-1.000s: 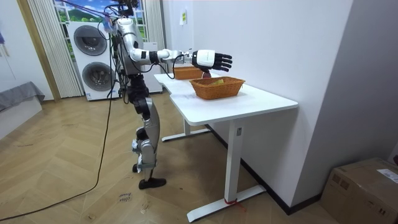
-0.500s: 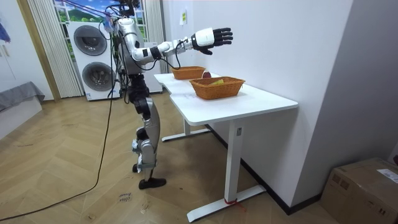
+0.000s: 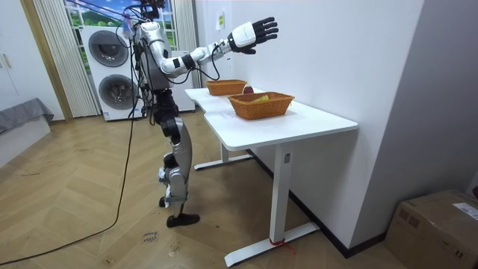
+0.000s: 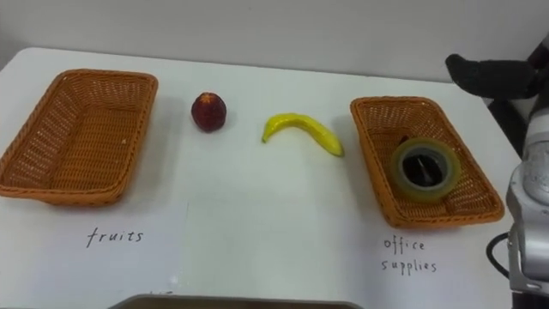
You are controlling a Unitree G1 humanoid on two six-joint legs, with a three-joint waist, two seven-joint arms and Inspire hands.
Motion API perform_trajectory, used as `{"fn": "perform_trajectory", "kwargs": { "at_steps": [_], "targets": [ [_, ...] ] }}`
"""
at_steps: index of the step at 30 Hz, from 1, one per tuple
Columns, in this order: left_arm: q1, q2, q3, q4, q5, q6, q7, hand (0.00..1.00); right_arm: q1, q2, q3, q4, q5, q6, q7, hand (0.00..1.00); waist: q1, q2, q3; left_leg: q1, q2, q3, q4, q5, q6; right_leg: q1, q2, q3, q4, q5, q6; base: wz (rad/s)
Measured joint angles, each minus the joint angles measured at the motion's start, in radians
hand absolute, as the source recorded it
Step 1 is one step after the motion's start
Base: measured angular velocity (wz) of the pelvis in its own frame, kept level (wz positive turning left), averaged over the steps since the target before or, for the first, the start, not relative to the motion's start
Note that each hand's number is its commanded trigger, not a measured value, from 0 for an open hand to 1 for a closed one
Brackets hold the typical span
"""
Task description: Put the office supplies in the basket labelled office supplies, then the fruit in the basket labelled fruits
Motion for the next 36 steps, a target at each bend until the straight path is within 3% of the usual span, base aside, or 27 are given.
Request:
{"fn": "perform_trajectory", "kwargs": {
  "at_steps": [6, 11, 20, 23, 35, 36],
  "targets": [
    [-0.004, -0.007, -0.004, 0.000, -0.001, 0.000, -0.001, 0.00, -0.011, 0.000, 0.003, -0.018, 0.001, -0.003, -0.003, 0.00, 0.028, 0.006, 0.0041, 0.002, 0.000, -0.003, 0.001, 0.000, 0.000, 0.003, -0.001, -0.004, -0.001, 0.000, 0.000, 0.02],
    [0.003, -0.008, -0.004, 0.002, 0.000, 0.002, -0.015, 0.00, -0.050, 0.000, 0.020, -0.024, 0.000, -0.003, 0.003, 0.00, 0.030, 0.008, 0.0054, -0.003, -0.001, -0.014, 0.005, 0.000, 0.000, 0.005, -0.002, -0.016, -0.001, -0.001, 0.001, 0.06],
    [0.045, 0.006, -0.039, 0.004, 0.070, 0.009, -0.051, 0.00, -0.092, 0.000, 0.098, -0.018, 0.000, -0.005, 0.091, 0.00, 0.046, -0.026, 0.0072, -0.020, -0.004, -0.028, 0.015, 0.000, 0.000, 0.002, -0.003, -0.023, -0.006, -0.002, 0.002, 0.04],
    [0.058, 0.014, -0.056, 0.005, 0.093, 0.016, -0.071, 0.00, -0.092, 0.000, 0.112, -0.009, 0.000, -0.005, 0.117, 0.00, 0.058, -0.038, 0.0027, -0.028, -0.005, -0.036, 0.020, 0.000, 0.000, 0.003, -0.003, -0.030, -0.018, 0.001, 0.001, 0.08],
    [0.037, 0.042, -0.097, 0.006, 0.098, 0.046, -0.080, 0.00, -0.093, -0.021, 0.217, 0.108, 0.010, -0.012, 0.168, 0.00, 0.064, -0.048, 0.0018, -0.080, -0.001, -0.057, 0.042, 0.000, -0.005, -0.034, -0.004, -0.055, 0.000, 0.006, -0.004, 0.06],
    [0.028, 0.049, -0.105, 0.006, 0.098, 0.049, -0.081, 0.00, -0.093, -0.021, 0.230, 0.120, 0.009, -0.012, 0.168, 0.00, 0.066, -0.052, -0.0014, -0.091, -0.001, -0.057, 0.046, 0.001, -0.006, -0.043, -0.004, -0.055, 0.000, 0.006, -0.005, 0.00]
  ]
}}
